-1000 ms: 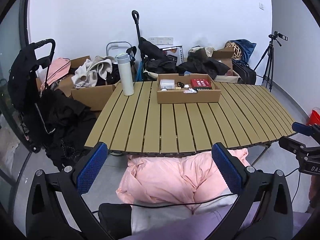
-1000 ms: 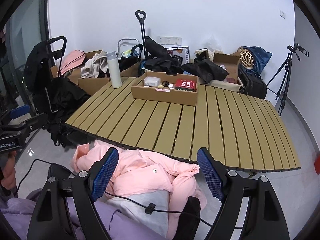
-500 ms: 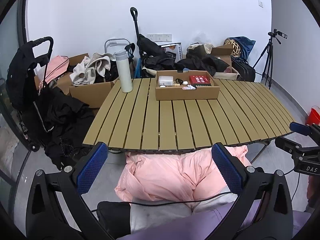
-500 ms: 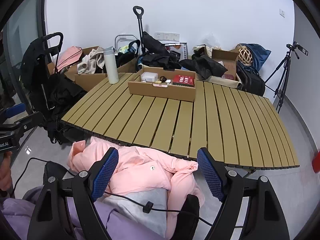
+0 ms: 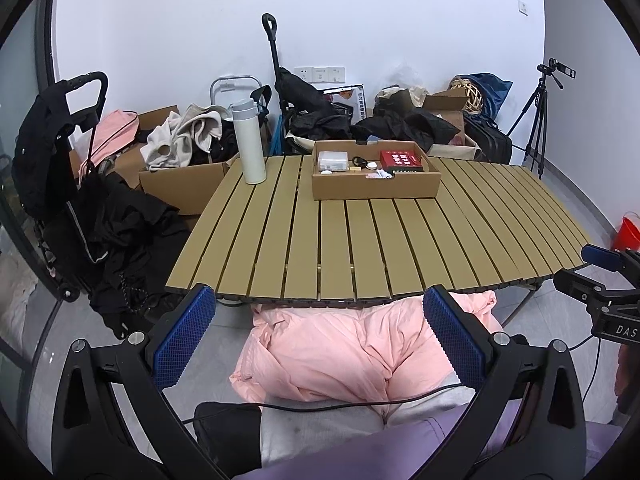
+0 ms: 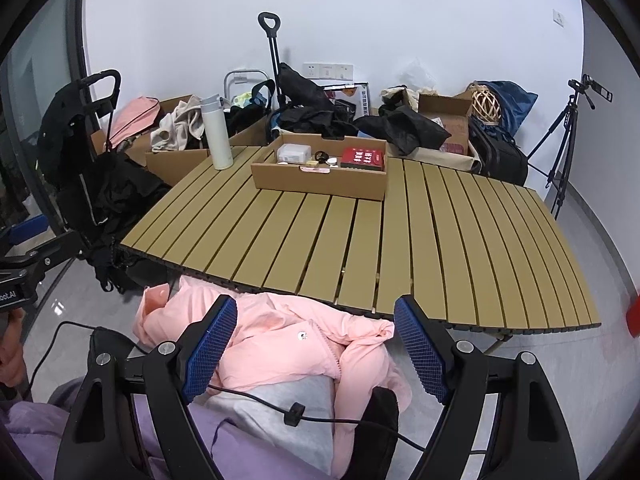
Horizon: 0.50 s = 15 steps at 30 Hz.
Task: Organize objects
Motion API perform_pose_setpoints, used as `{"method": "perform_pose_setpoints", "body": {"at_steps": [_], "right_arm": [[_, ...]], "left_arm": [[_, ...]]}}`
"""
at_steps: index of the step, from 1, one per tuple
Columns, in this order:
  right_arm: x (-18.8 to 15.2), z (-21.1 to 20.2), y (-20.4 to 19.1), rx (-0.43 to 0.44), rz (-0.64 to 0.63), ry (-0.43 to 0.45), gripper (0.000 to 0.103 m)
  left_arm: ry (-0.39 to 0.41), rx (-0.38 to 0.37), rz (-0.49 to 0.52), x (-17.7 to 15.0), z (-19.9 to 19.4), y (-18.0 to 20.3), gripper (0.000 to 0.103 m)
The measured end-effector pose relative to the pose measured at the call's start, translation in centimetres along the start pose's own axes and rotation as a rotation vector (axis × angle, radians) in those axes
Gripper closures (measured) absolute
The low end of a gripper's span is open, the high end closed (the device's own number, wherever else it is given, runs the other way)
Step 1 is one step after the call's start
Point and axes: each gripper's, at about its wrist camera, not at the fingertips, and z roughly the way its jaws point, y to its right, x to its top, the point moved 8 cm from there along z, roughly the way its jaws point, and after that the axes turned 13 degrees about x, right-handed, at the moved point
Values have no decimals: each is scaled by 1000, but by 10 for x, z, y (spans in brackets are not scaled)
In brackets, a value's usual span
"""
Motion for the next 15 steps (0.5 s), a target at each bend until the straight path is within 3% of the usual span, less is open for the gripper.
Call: {"method": "perform_pose_setpoints", "body": {"at_steps": [15], "right_arm": [[-1,2,-2,-10,-13,-8,19]], "left_arm": [[-4,-2,1,0,1,-1,0]]}}
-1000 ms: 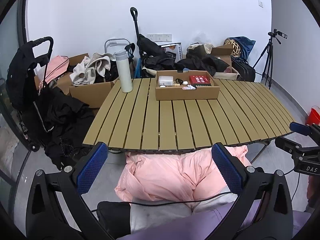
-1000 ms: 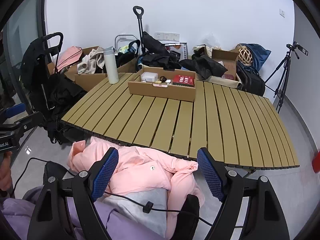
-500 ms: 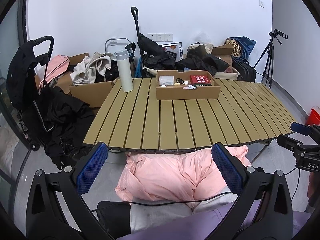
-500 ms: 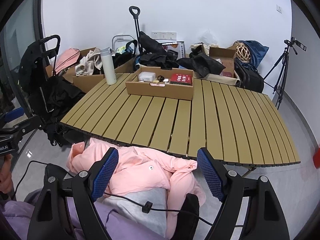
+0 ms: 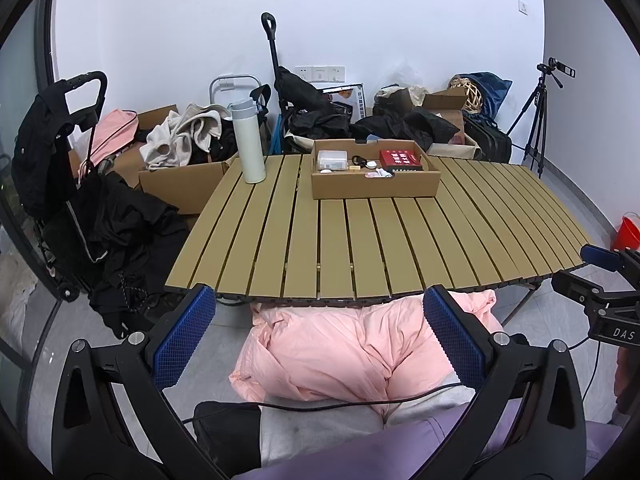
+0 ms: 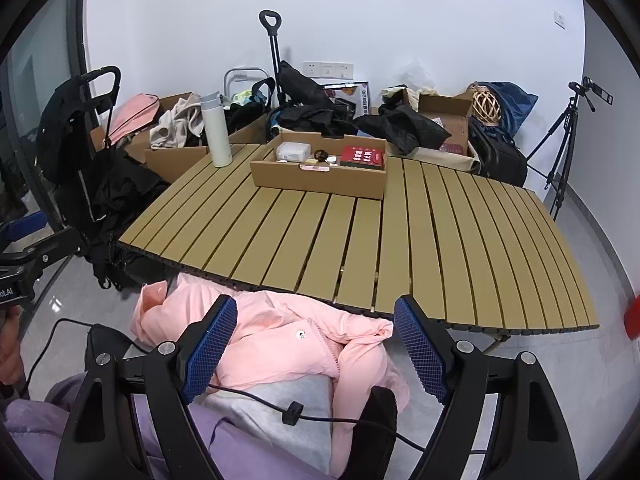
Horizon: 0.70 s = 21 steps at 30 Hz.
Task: Organize objects
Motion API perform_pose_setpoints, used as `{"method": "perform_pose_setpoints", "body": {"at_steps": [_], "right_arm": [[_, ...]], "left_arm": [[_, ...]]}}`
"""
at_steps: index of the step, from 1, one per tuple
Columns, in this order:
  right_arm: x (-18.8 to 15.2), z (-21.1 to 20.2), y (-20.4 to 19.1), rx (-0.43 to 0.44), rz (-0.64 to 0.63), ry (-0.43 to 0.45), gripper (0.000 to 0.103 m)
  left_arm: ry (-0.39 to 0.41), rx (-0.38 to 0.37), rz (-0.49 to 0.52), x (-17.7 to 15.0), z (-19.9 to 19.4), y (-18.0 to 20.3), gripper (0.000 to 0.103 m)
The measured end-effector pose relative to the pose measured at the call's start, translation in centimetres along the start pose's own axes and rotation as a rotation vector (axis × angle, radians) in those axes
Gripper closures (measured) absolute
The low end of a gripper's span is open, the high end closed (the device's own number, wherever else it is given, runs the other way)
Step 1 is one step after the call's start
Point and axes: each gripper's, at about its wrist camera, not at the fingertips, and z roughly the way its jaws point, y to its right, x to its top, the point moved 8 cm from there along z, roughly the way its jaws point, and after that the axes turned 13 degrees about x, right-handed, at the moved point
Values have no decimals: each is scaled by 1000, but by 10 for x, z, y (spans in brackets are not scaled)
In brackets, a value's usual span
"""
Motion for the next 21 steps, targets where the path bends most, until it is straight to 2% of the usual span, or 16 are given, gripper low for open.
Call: {"method": "perform_pose_setpoints", "body": {"at_steps": [21], "right_arm": [[-1,1,6,-12,26,-1,19]], "left_arm": [[-26,-3,-11,-2,-1,1,0]]}}
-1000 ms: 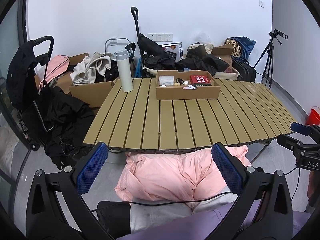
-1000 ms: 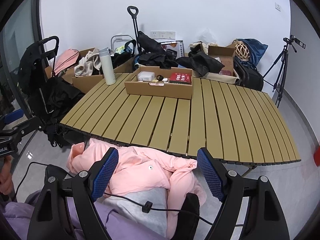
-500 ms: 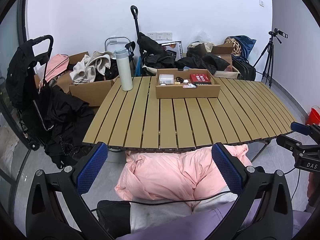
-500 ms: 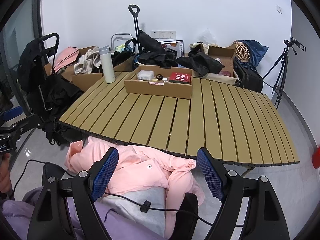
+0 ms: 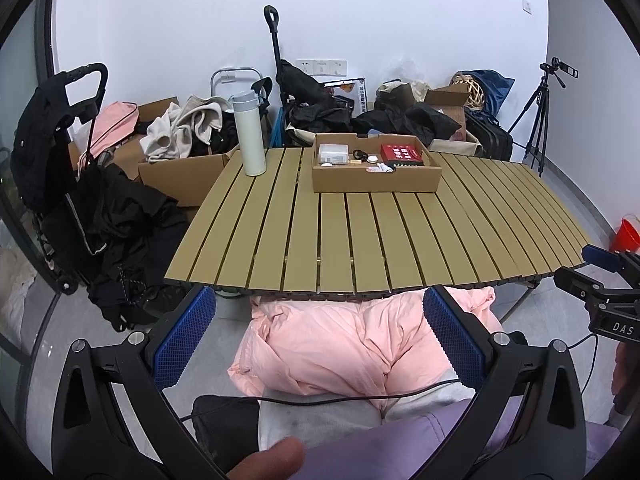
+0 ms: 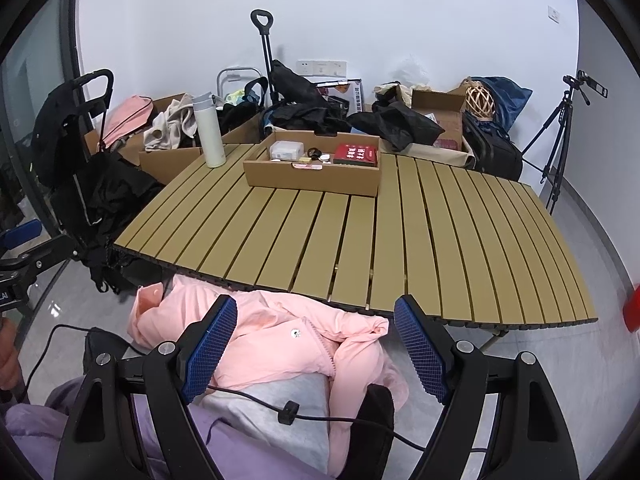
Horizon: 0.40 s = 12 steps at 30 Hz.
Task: Organize objects
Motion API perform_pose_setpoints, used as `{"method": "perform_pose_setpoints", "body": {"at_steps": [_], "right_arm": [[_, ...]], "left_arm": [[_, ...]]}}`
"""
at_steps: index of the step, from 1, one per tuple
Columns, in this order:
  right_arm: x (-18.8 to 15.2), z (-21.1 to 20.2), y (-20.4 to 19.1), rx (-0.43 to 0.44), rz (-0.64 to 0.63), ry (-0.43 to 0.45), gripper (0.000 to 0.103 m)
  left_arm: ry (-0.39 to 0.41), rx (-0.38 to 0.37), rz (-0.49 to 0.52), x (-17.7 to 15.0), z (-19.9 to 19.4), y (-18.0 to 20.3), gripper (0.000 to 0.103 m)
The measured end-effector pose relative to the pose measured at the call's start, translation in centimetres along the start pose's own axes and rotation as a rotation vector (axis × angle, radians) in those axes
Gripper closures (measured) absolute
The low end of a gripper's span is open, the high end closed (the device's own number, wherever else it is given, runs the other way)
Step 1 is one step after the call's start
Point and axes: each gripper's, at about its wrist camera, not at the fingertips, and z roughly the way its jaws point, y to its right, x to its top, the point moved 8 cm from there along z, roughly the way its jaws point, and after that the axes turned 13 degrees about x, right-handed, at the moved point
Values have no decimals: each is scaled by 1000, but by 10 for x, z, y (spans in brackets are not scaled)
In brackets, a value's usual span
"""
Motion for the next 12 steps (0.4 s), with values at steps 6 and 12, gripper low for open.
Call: {"method": "perform_pose_setpoints", "body": {"at_steps": [6,12], "right_arm": [[-2,3,0,7,5,-9,19],[-8,11,1,15,21,-34,19]], "left_arm": [[-19,0,7,-1,4,-2,0],[-51,-4,3,-5,10,-4,0]]}}
